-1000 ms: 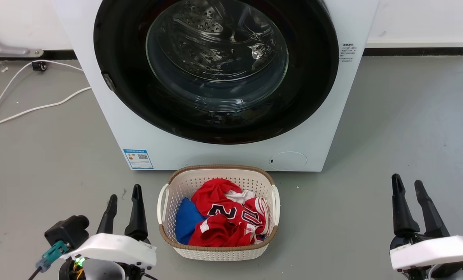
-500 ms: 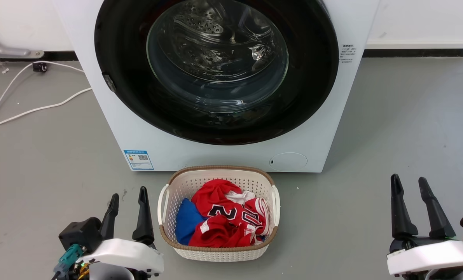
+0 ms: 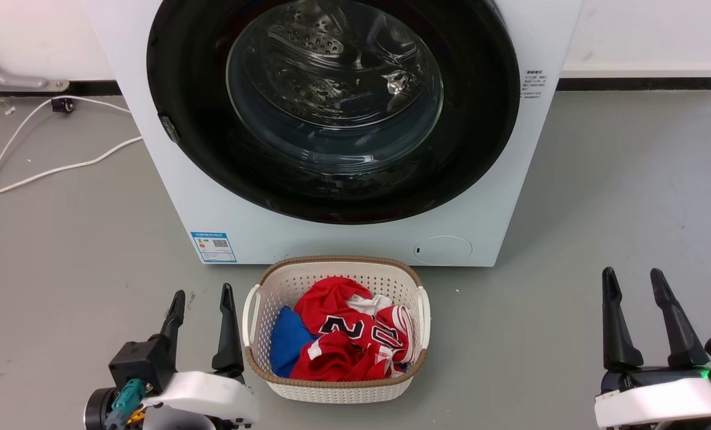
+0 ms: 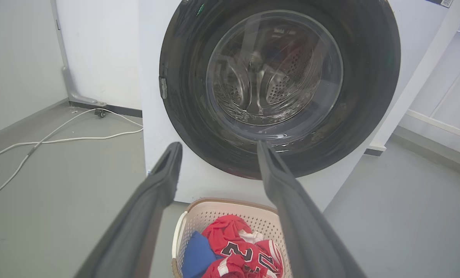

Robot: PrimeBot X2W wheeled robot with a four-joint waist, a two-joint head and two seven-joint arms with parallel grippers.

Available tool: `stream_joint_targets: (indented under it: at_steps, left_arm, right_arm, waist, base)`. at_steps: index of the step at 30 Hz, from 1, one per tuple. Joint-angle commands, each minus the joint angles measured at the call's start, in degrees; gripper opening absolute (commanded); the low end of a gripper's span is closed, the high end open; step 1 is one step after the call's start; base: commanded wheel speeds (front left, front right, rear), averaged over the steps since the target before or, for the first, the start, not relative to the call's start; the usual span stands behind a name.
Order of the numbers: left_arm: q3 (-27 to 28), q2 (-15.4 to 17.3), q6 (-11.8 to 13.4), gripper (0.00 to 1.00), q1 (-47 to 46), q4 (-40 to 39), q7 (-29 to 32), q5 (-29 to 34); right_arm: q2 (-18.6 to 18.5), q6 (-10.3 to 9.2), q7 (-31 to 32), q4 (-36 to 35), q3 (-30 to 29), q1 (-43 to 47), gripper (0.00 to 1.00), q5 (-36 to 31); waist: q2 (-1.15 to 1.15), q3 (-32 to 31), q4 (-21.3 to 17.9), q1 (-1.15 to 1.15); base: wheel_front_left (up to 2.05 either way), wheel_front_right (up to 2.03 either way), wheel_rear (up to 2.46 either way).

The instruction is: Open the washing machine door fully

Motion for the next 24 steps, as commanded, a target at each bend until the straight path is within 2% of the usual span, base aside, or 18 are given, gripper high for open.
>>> stream_joint_targets:
  at_steps: [1, 24]
  left_arm:
    - [-0.22, 0.42, 0.04, 1.00, 0.49, -0.77, -0.53, 1.68]
    - [1.99, -2.20, -3.47, 1.00, 2.13, -0.18, -3.28, 10.75]
  right_arm:
    - [0.03, 0.12, -0.62, -0.96, -0.03, 0.46, 1.00, -1.76]
    - [0.08, 0.07, -3.19, -1.40, 0.83, 2.38, 1.00, -6.22]
  waist:
    - [0.00, 0.03, 0.00, 0.00]
    - [0.00, -0.24, 0.21, 0.00]
  base:
    - [0.00, 0.00, 0.00]
    - [0.00, 0.00, 0.00]
